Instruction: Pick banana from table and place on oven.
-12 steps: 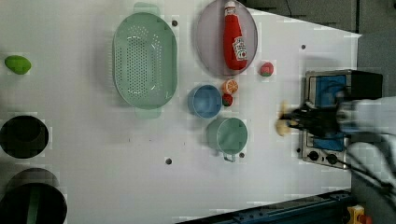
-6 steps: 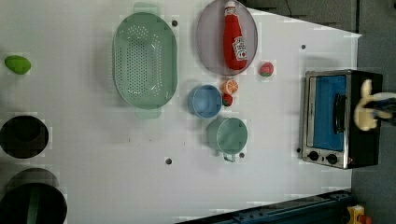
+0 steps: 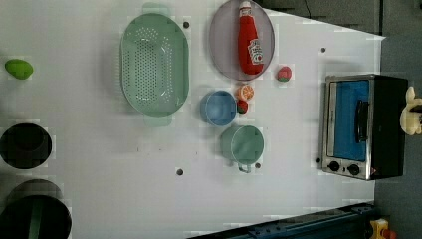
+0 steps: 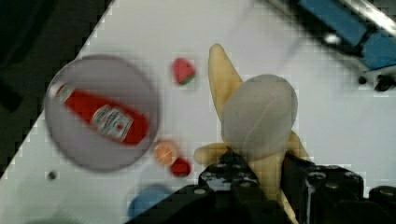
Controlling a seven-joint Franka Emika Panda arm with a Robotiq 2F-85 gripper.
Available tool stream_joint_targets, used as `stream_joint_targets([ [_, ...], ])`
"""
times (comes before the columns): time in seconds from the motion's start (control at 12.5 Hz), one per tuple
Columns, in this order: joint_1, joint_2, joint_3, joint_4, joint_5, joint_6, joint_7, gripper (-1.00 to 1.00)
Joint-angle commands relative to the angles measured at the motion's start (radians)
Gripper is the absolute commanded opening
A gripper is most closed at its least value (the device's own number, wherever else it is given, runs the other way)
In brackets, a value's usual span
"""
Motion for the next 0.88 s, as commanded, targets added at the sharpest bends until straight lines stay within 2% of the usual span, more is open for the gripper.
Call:
stream_joint_targets([
  [0.08, -0.064, 0.099, -0.178, -0.018, -0.025, 0.014, -0.264, -0.62],
  [0.4, -0.066, 0.218, -0.363, 0.004, -0.024, 0.170, -0.633, -0.62],
  [0.64, -0.066, 0.284, -0.404, 0.004, -0.021, 0.261, -0.766, -0.62],
  [0.72, -0.065, 0.293, -0.403, 0.004, -0.021, 0.258, -0.767, -0.55],
  [0.88, -0.065, 0.300, -0.401, 0.004, -0.020, 0.268, -0.767, -0.14],
])
